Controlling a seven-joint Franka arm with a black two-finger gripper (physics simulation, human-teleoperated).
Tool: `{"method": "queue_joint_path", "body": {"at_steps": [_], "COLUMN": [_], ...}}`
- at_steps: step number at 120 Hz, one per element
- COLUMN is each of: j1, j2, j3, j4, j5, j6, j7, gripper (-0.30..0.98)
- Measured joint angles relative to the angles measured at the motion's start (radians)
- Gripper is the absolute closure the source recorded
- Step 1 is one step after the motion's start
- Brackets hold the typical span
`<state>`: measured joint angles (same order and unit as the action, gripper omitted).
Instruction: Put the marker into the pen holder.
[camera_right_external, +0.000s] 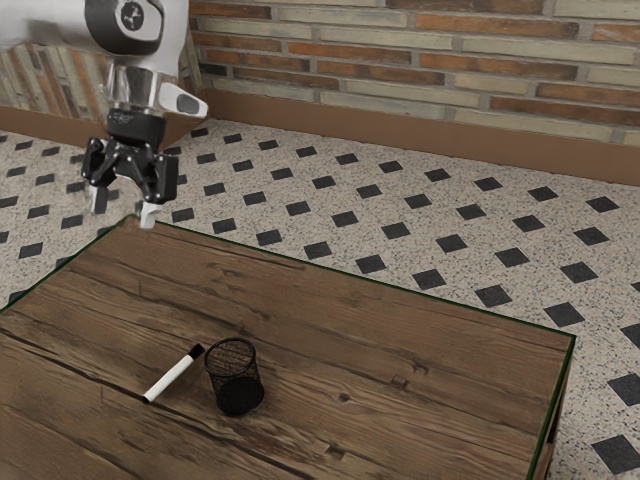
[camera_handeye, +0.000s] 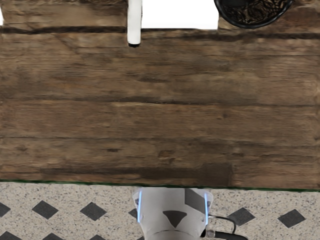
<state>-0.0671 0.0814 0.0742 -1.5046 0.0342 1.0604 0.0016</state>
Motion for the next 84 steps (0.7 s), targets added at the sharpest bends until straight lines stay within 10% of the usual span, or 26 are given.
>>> {"method": "queue_joint_path", "body": {"at_steps": [84], "j1": [0.072], "j2": [-0.032], "j3": [0.143], "j4": [-0.585], "j5": [-0.011], "j6": [0.889], "j7": [0.083], "gripper": [0.00]}}
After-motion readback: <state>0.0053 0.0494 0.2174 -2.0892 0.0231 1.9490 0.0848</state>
